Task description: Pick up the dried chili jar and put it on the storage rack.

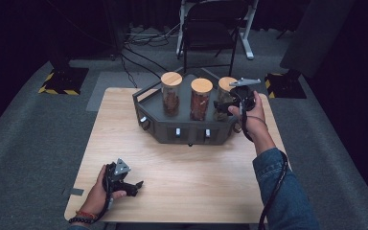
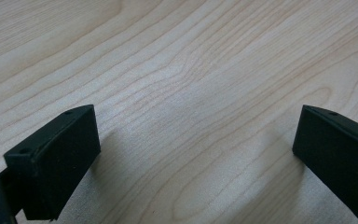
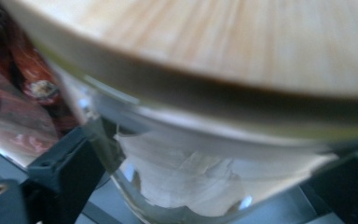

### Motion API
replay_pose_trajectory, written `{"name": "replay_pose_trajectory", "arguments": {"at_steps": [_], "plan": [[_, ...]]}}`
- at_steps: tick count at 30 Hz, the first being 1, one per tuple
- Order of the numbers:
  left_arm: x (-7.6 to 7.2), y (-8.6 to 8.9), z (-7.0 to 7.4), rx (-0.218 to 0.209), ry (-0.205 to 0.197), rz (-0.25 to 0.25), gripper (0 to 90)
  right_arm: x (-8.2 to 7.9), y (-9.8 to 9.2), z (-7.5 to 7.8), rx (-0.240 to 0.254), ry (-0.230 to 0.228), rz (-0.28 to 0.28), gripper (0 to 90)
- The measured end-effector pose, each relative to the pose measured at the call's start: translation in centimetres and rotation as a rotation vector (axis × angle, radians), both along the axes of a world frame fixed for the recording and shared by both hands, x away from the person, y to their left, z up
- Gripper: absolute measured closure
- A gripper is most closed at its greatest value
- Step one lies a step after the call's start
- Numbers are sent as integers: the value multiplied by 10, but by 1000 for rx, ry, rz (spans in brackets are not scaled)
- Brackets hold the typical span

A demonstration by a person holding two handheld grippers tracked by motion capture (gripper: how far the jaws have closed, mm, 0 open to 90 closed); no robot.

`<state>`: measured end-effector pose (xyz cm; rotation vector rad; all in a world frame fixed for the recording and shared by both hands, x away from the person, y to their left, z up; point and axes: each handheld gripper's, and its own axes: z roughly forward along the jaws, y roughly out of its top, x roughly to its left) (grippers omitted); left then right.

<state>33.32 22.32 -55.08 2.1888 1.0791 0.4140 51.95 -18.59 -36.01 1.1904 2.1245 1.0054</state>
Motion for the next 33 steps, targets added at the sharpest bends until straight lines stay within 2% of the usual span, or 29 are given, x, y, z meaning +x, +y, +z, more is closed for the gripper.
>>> {"name": "replay_pose_trajectory", "arguments": {"at_steps": [7,14,19,33], "plan": [[0,0,0,0,0,0,5,-1,2,-3,-20,-5,15,20],[0,0,0,0,0,0,5,-2,2,-1,-9,-21,9,20],[0,0,0,0,0,-1,4,-4,2,0,-6,-25,33,20],[0,0,0,0,0,0,4,-10,-1,6,-47,-48,41,20]]}}
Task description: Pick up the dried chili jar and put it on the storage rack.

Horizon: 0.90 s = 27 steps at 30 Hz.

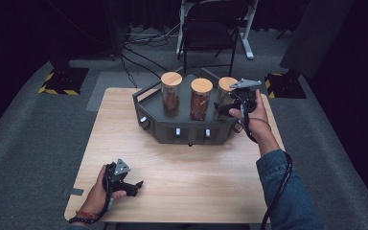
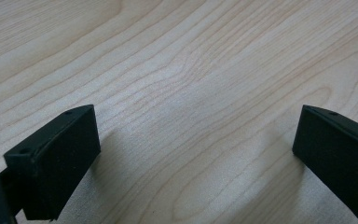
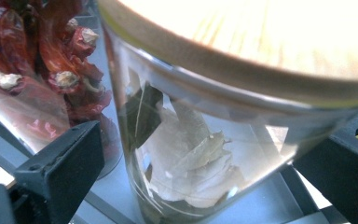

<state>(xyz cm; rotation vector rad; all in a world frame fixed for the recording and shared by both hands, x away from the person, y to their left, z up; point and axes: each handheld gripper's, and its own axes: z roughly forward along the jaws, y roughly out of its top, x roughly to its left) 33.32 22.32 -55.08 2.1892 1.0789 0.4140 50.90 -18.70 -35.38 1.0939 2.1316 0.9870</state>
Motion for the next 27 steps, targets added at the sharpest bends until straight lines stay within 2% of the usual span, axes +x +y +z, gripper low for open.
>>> {"name": "replay_pose_trajectory", "arguments": {"at_steps": [11,27], "plan": [[0,0,0,0,0,0,5,-14,-5,10,-28,-29,5,20],[0,0,0,0,0,0,5,-52,-14,5,-68,-81,88,20]]}}
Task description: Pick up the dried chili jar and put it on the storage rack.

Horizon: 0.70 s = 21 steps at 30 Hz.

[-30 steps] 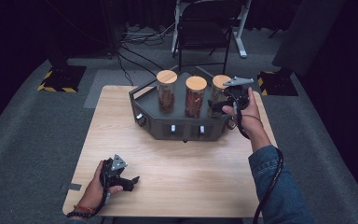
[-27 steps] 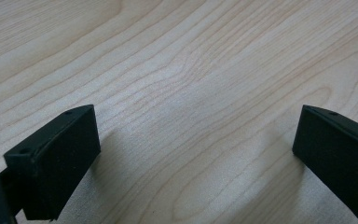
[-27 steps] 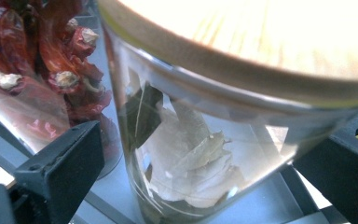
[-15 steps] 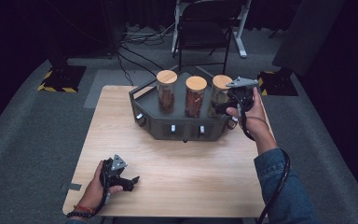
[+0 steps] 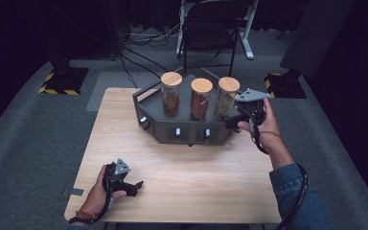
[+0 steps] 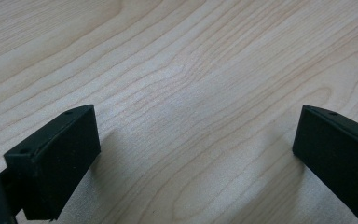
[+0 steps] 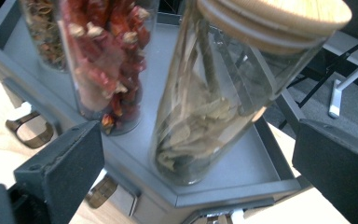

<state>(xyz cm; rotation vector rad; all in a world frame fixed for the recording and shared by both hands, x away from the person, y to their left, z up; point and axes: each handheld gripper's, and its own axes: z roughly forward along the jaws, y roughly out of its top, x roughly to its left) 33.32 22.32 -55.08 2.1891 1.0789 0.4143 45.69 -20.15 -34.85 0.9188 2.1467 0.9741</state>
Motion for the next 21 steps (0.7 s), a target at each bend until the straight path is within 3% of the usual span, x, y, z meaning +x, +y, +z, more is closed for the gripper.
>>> {"name": "replay_pose_trajectory", "arguments": {"at_steps": [9,21], "plan": [[0,0,0,0,0,0,5,-26,-10,-16,-6,-9,21,18],[0,0,0,-1,0,0,5,-52,-19,-43,-71,-2,61,19]]}}
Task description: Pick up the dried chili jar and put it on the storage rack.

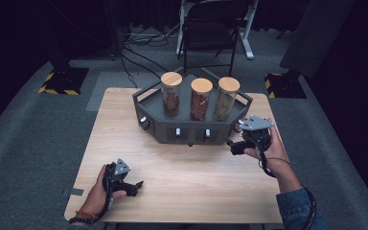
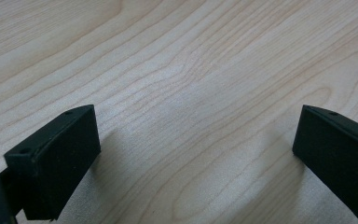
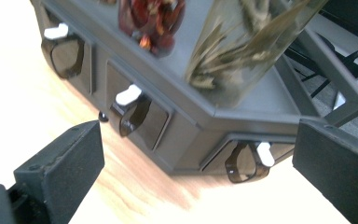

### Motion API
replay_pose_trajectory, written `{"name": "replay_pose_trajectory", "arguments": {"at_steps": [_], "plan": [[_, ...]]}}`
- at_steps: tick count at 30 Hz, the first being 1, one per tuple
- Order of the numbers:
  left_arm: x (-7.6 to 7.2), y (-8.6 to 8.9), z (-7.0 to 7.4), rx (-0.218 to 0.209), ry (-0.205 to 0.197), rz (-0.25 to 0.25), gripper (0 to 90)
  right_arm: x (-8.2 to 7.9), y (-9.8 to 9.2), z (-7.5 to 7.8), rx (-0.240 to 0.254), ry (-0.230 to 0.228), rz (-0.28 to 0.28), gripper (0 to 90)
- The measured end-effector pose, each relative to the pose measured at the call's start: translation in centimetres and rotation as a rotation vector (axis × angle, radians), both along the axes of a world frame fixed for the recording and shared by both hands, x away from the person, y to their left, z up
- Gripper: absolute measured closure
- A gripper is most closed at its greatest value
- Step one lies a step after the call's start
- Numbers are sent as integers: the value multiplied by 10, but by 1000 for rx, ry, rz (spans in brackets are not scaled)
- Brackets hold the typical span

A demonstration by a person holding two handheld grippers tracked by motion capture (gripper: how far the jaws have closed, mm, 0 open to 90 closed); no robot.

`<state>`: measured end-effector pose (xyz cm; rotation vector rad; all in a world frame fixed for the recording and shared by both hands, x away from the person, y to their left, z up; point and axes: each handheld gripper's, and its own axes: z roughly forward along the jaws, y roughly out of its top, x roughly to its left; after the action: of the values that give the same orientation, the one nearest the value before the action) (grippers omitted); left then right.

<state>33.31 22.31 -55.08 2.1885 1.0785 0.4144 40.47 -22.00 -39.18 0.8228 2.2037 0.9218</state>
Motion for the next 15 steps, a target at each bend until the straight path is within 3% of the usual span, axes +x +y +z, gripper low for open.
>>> {"name": "replay_pose_trajectory", "arguments": {"at_steps": [15], "plan": [[0,0,0,1,0,0,5,-23,-4,-44,-85,53,51,18]]}}
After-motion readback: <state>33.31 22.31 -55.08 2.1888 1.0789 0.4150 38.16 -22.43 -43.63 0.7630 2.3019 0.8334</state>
